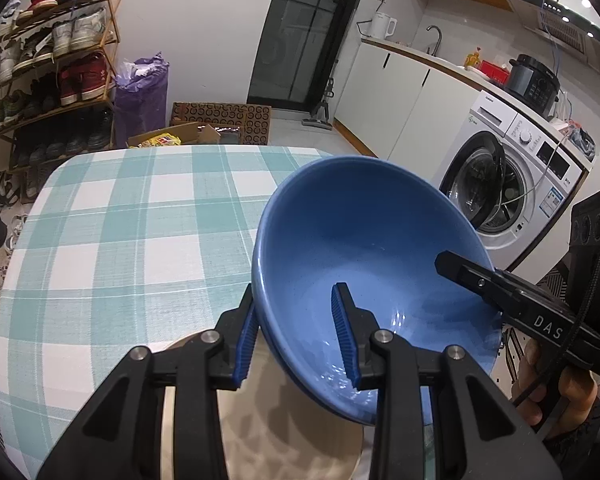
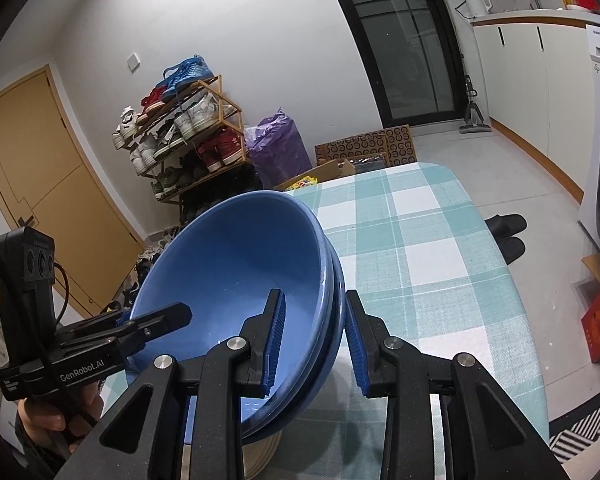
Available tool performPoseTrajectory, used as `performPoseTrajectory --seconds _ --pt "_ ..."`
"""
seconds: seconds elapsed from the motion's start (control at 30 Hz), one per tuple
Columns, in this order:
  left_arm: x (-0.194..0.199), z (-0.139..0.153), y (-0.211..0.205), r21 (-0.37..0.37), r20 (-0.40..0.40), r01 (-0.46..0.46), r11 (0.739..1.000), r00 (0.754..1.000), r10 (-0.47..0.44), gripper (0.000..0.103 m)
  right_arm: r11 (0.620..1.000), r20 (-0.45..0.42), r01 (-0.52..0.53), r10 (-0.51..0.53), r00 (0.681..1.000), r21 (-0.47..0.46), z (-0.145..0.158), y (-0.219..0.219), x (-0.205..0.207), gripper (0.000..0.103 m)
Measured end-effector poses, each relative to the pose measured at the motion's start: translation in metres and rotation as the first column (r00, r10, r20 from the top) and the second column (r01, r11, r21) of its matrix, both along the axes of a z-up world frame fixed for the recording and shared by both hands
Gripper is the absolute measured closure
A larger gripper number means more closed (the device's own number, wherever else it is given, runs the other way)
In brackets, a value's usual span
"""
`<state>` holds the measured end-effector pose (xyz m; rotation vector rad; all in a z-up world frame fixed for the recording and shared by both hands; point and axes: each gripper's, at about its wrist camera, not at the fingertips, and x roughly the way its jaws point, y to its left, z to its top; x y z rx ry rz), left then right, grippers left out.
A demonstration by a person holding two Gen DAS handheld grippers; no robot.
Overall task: Organize plates and bowls
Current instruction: 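Lift the stacked blue bowls with both grippers and carry them over the cream plates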
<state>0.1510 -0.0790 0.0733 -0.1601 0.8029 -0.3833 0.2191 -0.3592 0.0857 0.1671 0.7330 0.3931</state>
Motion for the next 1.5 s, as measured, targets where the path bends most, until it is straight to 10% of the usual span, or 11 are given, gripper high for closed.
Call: performPoseTrajectory --seconds 1.5 --pt "-0.053 -0.037 0.086 0.020 -0.039 -0.164 0.986 0.986 0.165 0.069 0.986 -0.062 -0.167 0.166 0.984 -0.013 -0.036 0.096 -0.029 0.072"
